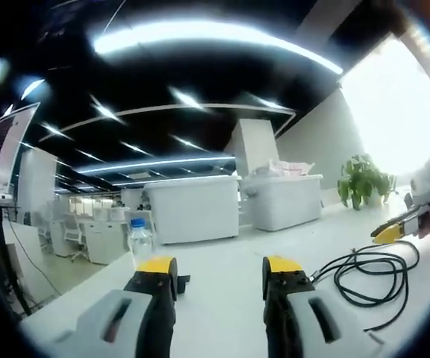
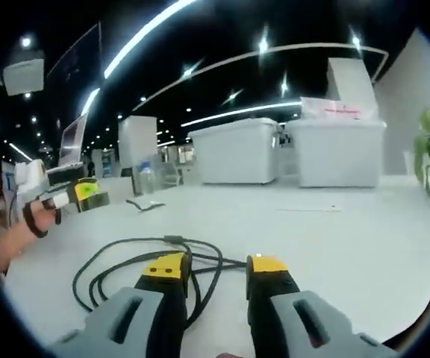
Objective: Coil the Type-C to USB data cable on the desktop and secure it with Velcro straps.
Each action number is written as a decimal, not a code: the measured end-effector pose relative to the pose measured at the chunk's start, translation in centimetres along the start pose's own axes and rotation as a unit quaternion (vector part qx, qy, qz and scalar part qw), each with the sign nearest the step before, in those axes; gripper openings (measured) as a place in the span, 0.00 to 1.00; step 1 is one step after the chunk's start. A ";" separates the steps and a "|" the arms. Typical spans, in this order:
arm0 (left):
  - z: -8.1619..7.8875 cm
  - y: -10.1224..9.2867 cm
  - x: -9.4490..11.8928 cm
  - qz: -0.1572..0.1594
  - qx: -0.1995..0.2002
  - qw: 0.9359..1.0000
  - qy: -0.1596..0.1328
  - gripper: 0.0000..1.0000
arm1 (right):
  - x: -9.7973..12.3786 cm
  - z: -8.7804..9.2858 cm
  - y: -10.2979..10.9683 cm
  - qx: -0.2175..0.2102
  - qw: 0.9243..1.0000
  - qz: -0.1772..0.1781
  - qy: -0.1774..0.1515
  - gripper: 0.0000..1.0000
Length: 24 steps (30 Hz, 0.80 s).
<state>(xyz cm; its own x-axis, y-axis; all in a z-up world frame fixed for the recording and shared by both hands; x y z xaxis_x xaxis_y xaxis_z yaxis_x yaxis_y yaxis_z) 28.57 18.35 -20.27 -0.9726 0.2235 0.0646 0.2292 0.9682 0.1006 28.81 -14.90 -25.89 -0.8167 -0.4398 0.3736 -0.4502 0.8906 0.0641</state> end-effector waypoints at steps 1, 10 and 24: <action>0.0 0.0 0.0 0.001 0.000 1.000 0.000 0.46 | -0.2 0.2 0.1 -0.002 1.000 -0.002 0.006 0.29; 0.1 -0.4 -0.2 0.010 -0.005 1.000 0.005 0.46 | -1.2 1.8 0.4 -0.008 0.999 -0.007 0.047 0.27; 0.2 -0.6 -0.5 0.014 -0.010 1.000 0.007 0.46 | -1.3 2.0 -0.1 -0.020 0.998 0.009 0.059 0.07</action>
<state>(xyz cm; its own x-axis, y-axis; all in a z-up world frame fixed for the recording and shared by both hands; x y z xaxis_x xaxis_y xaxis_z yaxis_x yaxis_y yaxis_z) 28.88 17.70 -20.51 -0.9651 0.2492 0.0809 0.2575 0.9591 0.1179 29.24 -14.66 -28.26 -0.7751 -0.4092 0.4814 -0.4197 0.9030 0.0917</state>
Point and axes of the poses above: the point that each gripper's makers call its tool centre point, and the gripper's own axes: x roughly backward along the fingers, y roughly to its left, z roughly out of its underside, the point moved 5 cm from there along x, roughly backward along the fingers, and after that the axes turned 13 degrees about y, right-handed, at the moved point
